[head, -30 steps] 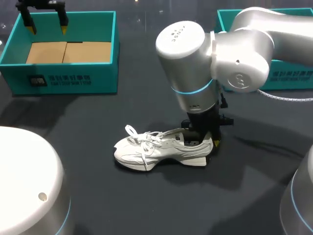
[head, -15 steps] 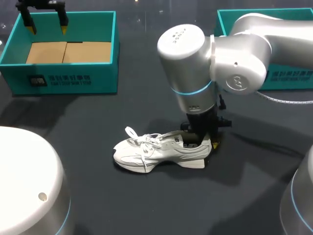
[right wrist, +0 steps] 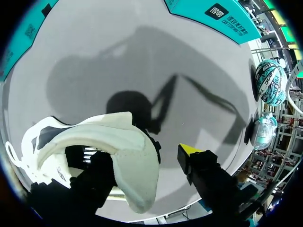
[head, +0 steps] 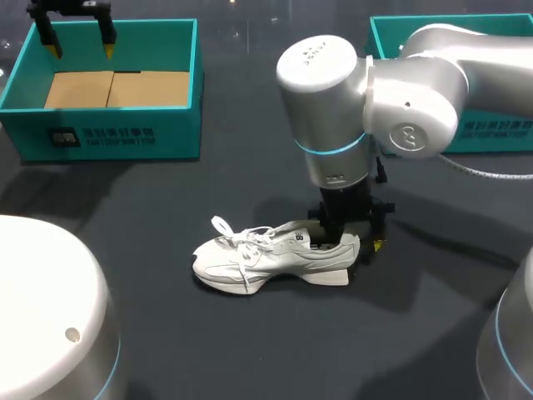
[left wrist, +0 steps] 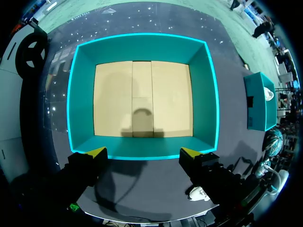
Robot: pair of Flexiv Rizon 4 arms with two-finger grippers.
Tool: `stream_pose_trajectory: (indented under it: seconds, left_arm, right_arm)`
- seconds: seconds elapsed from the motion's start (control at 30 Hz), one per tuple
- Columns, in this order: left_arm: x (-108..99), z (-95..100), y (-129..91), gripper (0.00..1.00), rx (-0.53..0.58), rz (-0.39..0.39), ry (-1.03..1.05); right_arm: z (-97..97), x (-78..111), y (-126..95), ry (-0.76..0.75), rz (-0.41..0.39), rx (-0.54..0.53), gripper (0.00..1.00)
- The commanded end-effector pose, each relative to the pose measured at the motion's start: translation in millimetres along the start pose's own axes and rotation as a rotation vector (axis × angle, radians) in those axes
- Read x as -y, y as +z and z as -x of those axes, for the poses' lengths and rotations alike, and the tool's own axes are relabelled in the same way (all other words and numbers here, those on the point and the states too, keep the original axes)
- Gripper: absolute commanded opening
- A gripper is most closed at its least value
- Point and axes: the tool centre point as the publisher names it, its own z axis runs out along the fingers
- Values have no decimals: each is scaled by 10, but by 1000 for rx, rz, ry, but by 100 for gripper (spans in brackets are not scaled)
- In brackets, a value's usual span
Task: Take the shoe out of the shoebox, open the shoe tongue, remove and reinsert the insole, then place the shoe into the shoebox
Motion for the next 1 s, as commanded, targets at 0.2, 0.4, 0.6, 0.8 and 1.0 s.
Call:
stream_pose_trajectory:
  seconds: [0.2, 0.4, 0.6, 0.8, 1.0]
  left_arm:
    - [0, 0, -3, 100, 0, 1, 0]
    - [0, 0, -3, 100, 0, 1, 0]
    - [0, 0, -3, 100, 0, 1, 0]
    - [0, 0, -3, 100, 0, 1, 0]
    - [0, 0, -3, 100, 0, 1, 0]
  right_arm:
    - [223, -47, -488, -52, 44, -118, 100]
    - [339, -77, -811, -208, 72, -228, 100]
    - [443, -71, -1101, -413, 149, -297, 100]
    - [566, -68, -1301, -611, 197, -364, 100]
    - [738, -66, -1390, -749, 231, -398, 100]
